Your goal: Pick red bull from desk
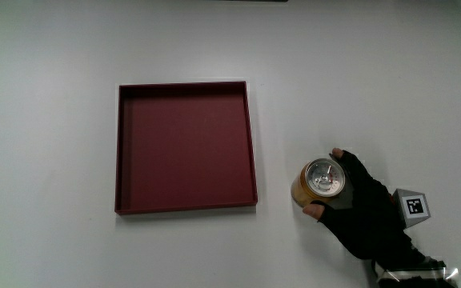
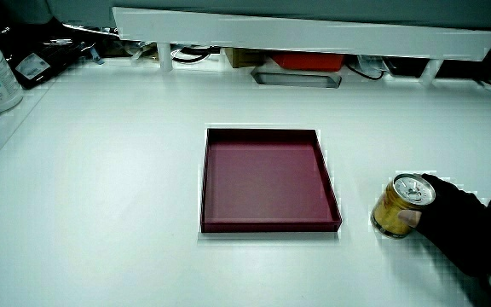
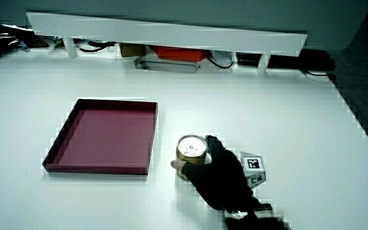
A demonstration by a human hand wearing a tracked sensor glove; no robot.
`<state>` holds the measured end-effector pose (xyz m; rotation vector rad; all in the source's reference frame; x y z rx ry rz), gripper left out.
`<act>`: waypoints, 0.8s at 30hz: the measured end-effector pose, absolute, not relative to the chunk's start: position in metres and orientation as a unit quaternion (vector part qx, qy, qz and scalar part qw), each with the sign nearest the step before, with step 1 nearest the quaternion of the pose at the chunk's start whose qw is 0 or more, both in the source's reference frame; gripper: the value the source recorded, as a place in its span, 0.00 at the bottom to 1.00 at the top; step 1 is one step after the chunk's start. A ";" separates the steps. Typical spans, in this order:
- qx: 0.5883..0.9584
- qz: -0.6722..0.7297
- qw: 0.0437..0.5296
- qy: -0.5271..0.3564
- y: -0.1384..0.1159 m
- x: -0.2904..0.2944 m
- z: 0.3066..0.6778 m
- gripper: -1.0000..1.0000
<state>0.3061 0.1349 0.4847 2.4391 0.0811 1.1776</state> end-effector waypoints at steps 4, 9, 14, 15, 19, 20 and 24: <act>0.859 0.439 0.251 0.073 0.123 0.301 0.494 0.50; 0.840 0.479 0.249 0.056 0.106 0.292 0.508 0.50; 0.821 0.513 0.247 0.039 0.095 0.282 0.519 0.50; 0.807 0.537 0.243 0.034 0.092 0.279 0.519 0.50; 0.806 0.540 0.242 0.030 0.088 0.273 0.523 0.50; 0.808 0.532 0.248 0.036 0.088 0.274 0.524 0.50; 0.797 0.552 0.242 0.036 0.087 0.271 0.525 0.50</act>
